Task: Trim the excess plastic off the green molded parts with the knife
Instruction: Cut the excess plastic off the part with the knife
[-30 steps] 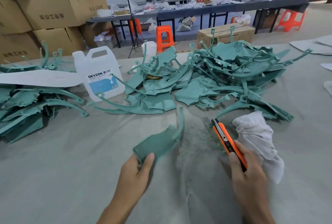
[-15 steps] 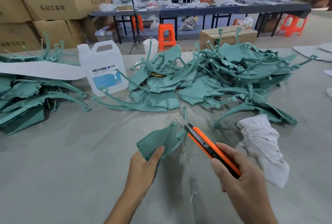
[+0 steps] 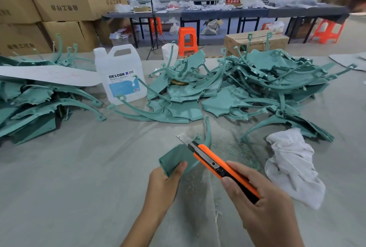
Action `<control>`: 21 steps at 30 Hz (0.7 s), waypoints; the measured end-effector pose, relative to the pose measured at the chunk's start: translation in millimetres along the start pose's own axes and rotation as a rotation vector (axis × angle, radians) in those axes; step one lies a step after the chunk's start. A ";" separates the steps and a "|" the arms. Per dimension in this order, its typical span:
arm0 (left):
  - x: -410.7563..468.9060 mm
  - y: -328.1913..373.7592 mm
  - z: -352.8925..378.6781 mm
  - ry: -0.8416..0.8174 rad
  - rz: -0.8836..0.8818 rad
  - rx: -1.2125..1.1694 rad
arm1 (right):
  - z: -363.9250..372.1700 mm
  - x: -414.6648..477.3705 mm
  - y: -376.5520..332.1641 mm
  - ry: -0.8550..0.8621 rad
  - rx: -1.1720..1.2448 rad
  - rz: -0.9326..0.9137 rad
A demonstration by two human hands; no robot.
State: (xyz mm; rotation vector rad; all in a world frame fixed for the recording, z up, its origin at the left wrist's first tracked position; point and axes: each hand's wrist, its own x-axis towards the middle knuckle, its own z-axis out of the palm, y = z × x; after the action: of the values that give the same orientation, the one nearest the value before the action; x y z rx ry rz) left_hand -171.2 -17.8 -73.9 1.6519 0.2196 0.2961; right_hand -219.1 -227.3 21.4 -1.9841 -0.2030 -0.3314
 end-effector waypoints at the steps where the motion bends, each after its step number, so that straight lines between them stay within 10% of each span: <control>1: -0.4 0.8 0.1 0.003 -0.003 -0.001 | -0.7 0.5 0.3 -0.005 -0.014 0.000; 21: -1.0 5.3 0.3 0.059 0.023 0.130 | -27.2 40.6 13.8 0.016 -0.315 -0.154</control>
State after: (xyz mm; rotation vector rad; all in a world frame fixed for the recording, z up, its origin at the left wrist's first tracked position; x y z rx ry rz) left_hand -172.2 -19.0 -68.7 1.7770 0.2691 0.3543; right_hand -180.5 -258.0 33.4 -2.2808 -0.3094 -0.5035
